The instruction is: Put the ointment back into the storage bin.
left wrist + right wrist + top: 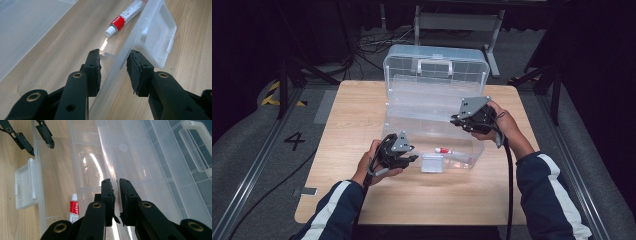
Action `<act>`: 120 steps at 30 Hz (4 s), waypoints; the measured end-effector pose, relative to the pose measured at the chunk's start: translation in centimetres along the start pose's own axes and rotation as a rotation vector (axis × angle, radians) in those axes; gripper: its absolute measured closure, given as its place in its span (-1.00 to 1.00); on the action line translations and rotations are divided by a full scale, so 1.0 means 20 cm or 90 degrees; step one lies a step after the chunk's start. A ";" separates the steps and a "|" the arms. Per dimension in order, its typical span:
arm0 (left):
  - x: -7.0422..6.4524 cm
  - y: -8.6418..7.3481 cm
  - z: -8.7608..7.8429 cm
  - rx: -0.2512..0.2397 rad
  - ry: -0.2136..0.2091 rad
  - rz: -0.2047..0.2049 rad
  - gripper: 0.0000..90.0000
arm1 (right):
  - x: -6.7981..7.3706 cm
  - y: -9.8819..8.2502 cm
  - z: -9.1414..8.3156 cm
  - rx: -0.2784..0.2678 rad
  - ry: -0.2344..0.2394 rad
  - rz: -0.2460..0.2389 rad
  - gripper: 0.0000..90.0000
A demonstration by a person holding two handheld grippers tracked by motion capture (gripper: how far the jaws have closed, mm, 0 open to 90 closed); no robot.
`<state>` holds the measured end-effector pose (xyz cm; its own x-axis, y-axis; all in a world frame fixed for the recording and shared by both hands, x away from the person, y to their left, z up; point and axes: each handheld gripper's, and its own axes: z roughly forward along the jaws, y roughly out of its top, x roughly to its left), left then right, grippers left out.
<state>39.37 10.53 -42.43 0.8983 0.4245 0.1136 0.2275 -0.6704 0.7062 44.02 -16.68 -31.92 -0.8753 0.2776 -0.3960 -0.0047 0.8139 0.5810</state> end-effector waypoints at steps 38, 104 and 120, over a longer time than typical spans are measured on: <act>0.02 -0.02 -0.21 -0.065 0.019 0.008 0.74 | 0.06 -0.05 0.00 -0.031 0.013 0.026 0.82; 0.52 0.06 -0.40 -0.243 0.153 -0.143 1.00 | 0.10 -0.09 0.01 -0.060 0.028 0.043 0.80; 0.57 0.14 -0.47 -0.258 0.167 -0.150 1.00 | 0.11 -0.09 0.02 -0.062 0.029 0.043 0.80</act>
<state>46.71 19.26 -32.59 0.7043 0.7078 0.0538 0.2019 -0.2724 0.9407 42.31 -17.39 -34.08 -0.8965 0.3049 -0.3215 0.0106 0.7403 0.6722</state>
